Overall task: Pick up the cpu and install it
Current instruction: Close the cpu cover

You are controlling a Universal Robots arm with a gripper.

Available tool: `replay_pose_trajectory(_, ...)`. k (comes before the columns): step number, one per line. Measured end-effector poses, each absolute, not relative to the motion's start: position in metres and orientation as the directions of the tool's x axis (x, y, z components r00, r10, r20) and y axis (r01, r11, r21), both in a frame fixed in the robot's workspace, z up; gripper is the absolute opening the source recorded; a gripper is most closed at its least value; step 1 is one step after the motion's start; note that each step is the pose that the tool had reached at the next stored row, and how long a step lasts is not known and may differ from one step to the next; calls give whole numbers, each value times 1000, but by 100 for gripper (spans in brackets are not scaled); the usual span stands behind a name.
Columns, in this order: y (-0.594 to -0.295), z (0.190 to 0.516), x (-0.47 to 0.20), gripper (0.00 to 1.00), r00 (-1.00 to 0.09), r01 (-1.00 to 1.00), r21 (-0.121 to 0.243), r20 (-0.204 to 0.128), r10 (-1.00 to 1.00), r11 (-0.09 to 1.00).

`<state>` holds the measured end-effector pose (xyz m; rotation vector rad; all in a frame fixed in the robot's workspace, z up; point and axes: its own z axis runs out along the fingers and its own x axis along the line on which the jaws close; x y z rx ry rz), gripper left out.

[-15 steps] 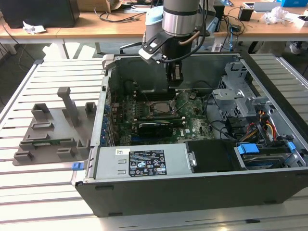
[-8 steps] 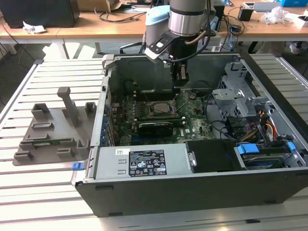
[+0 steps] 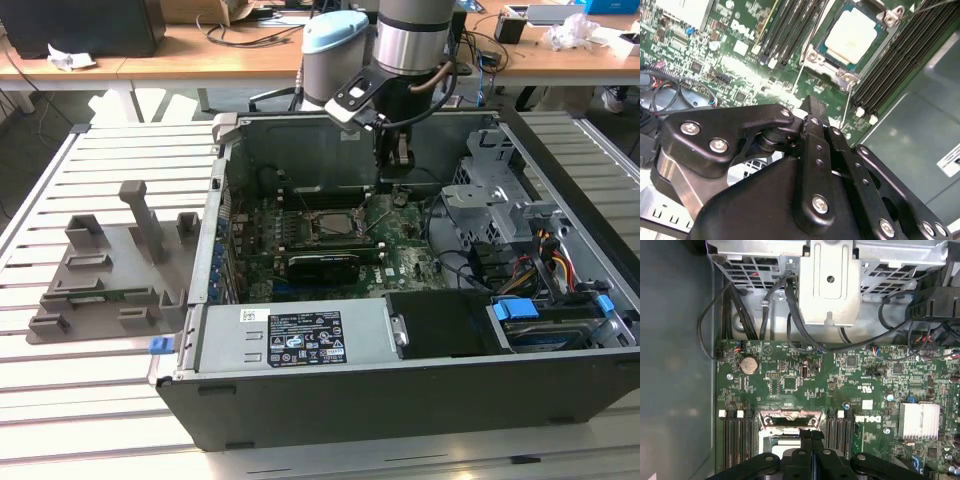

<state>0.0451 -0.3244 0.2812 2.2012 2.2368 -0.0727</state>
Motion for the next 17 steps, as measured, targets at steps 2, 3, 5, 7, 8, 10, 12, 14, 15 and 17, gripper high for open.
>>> replay_pose_trajectory(2, -324, 281, 54, 11, -17, 999, -32, -34, 999, 16)
replay_pose_trajectory(3, -324, 281, 58, 11, -17, 999, -33, -34, 999, 16)
replay_pose_trajectory(5, -324, 281, 65, 11, -17, 999, -34, -34, 999, 16)
replay_pose_trajectory(7, -324, 281, 72, 11, -17, 999, -34, -34, 999, 16)
replay_pose_trajectory(8, -324, 281, 74, 11, -17, 999, -35, -34, 999, 16)
replay_pose_trajectory(10, -324, 281, 78, 11, -17, 999, -35, -34, 999, 16)
replay_pose_trajectory(12, -324, 281, 82, 11, -17, 999, -35, -34, 999, 16)
replay_pose_trajectory(14, -324, 281, 84, 11, -17, 999, -35, -34, 999, 16)
replay_pose_trajectory(15, -324, 281, 84, 11, -17, 999, -35, -34, 999, 16)
replay_pose_trajectory(17, -324, 281, 84, 11, -17, 999, -35, -34, 999, 16)
